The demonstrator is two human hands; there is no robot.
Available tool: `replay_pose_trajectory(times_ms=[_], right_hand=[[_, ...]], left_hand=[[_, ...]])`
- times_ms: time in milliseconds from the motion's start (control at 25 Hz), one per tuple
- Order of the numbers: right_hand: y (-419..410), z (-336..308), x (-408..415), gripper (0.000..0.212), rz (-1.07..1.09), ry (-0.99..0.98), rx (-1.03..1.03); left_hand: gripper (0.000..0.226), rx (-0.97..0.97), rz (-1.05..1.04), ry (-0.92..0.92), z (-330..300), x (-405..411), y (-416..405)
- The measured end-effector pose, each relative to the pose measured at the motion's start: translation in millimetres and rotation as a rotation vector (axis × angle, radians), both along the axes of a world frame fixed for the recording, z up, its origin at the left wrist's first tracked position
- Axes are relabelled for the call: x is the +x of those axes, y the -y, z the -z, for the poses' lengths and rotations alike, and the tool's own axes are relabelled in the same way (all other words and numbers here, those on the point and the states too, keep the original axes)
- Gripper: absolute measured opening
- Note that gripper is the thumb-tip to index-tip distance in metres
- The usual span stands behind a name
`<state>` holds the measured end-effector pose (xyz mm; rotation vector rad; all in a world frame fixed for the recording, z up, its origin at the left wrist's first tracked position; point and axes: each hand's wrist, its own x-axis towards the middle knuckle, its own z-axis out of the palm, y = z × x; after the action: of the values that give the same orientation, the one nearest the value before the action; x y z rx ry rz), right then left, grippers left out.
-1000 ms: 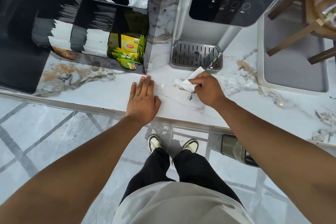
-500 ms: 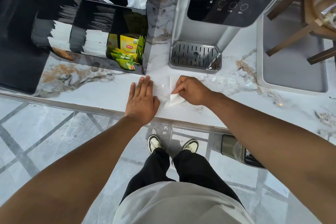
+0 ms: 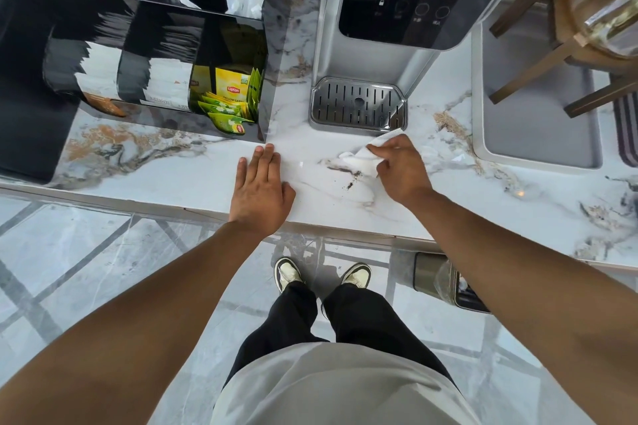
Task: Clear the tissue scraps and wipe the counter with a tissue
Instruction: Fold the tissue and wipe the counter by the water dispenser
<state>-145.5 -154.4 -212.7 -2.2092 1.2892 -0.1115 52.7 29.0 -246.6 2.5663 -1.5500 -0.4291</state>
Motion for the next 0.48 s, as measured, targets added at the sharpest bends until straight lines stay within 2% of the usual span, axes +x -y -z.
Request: replay_pose_trajectory(times_ms=[360,480], right_hand=[[-65,6,13,0.047,-0.127,-0.031,0.004],[-51,6,11,0.045,0.029,0.029,0.038]], left_hand=[[0.059,-0.029,-0.009,-0.034,0,0,0],[0.058,-0.039,0.021,-0.071,-2,6,-3]])
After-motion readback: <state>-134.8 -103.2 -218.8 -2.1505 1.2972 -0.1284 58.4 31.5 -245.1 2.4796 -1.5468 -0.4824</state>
